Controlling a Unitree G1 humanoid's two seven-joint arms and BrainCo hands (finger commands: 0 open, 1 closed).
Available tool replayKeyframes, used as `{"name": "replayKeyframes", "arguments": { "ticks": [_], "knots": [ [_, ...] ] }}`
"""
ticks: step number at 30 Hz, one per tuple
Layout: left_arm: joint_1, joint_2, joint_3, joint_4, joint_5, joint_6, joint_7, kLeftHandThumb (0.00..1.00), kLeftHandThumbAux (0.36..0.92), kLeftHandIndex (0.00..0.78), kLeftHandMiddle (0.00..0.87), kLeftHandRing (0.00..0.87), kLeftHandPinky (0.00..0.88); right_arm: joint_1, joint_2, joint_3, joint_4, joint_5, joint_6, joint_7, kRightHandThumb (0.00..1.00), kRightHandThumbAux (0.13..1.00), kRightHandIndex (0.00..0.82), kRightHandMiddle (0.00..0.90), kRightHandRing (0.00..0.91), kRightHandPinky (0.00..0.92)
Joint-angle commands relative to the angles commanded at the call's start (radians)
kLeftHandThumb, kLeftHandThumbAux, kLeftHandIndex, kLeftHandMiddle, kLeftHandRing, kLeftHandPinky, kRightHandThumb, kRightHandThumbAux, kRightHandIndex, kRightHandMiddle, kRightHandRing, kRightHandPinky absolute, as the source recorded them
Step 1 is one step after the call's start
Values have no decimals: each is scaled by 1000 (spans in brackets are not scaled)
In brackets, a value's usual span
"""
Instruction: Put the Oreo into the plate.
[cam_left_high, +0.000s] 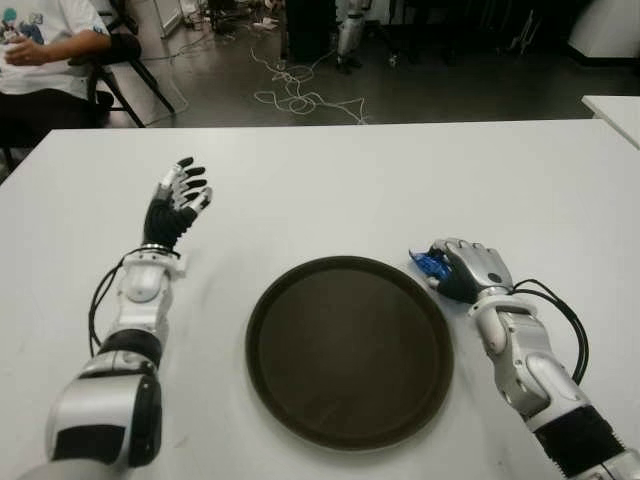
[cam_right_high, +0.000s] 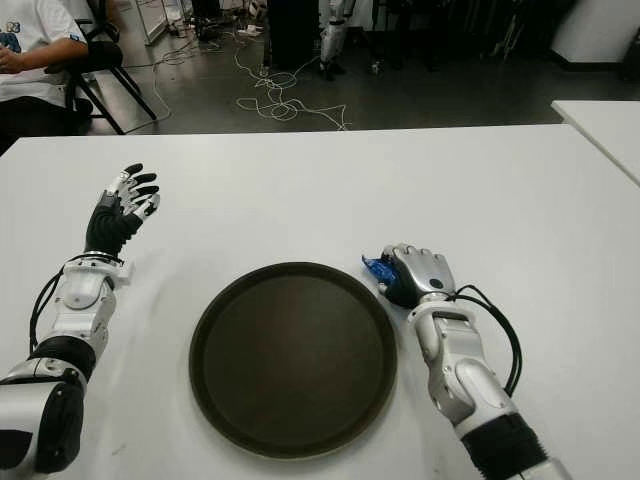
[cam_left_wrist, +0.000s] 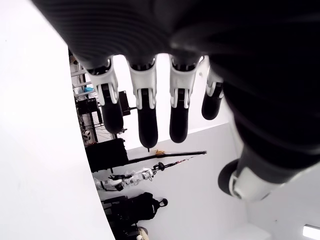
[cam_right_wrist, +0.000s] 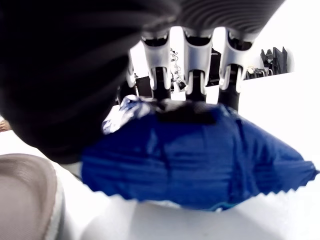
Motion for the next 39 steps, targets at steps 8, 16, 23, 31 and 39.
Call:
{"name": "replayKeyframes", "arguments": {
  "ticks": [8, 16, 23, 31, 39],
  "knots": [
    [1, -2, -2, 0, -2, -7, 8, 299, 654, 117, 206, 188, 186, -8, -6, 3, 15, 6, -17, -3, 691, 733, 424, 620, 621, 600],
    [0, -3, -2, 3, -5, -6, 3, 300, 646, 114, 206, 190, 190, -5, -3, -1, 11, 7, -16, -11, 691, 734, 423, 624, 626, 593],
    [0, -5, -1, 3, -8, -5, -1, 303, 643, 110, 202, 184, 175, -4, 5, -11, 16, 10, -8, -25, 691, 734, 423, 600, 605, 567],
    [-2, -6, -3, 4, -7, -6, -3, 308, 638, 114, 206, 186, 185, -5, 2, -16, 1, 5, -8, -33, 688, 735, 423, 585, 587, 546],
    [-4, -8, 0, 7, -11, -4, -8, 312, 648, 121, 209, 188, 181, 9, -1, -35, -54, -4, -21, -80, 689, 736, 423, 600, 607, 581]
  ]
}}
